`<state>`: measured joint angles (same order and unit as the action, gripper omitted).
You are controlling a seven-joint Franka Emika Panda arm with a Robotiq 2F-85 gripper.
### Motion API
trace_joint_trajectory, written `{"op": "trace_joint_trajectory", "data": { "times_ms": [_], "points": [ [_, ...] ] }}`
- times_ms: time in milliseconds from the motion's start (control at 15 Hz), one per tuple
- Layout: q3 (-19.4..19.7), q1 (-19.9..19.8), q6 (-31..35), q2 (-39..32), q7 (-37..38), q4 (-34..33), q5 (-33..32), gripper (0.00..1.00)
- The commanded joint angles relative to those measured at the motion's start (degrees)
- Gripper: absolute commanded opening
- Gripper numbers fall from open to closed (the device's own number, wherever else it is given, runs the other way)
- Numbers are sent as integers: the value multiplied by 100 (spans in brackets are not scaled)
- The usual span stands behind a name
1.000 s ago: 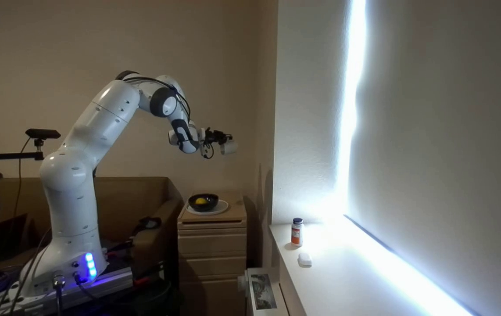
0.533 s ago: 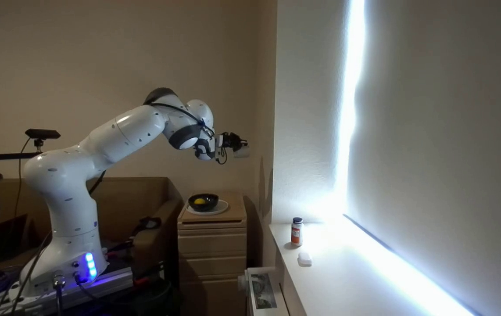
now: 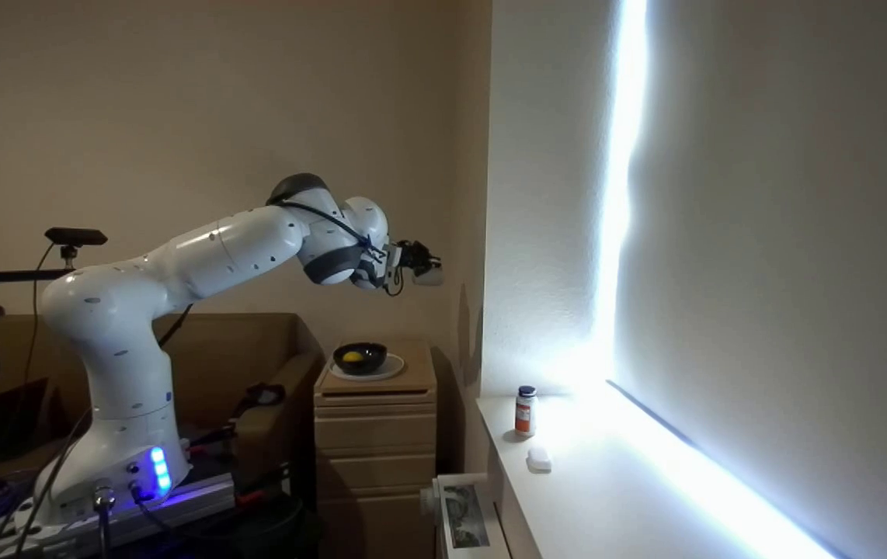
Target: Move the airpod case from the bowl to the windowsill then put the lemon in the bowl
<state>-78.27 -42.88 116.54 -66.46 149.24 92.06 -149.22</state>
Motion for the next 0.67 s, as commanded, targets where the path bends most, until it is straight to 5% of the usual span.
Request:
{"op": "trace_joint_trajectory", "data": {
  "times_ms": [0,333,600],
  "points": [
    [-376,-156,486,-511,7,-243,8,5],
    [-820,-541,1341,-1227,33,-475,26,5],
    [-733,-883,2517,-1705,26,-365,26,5]
  ]
}}
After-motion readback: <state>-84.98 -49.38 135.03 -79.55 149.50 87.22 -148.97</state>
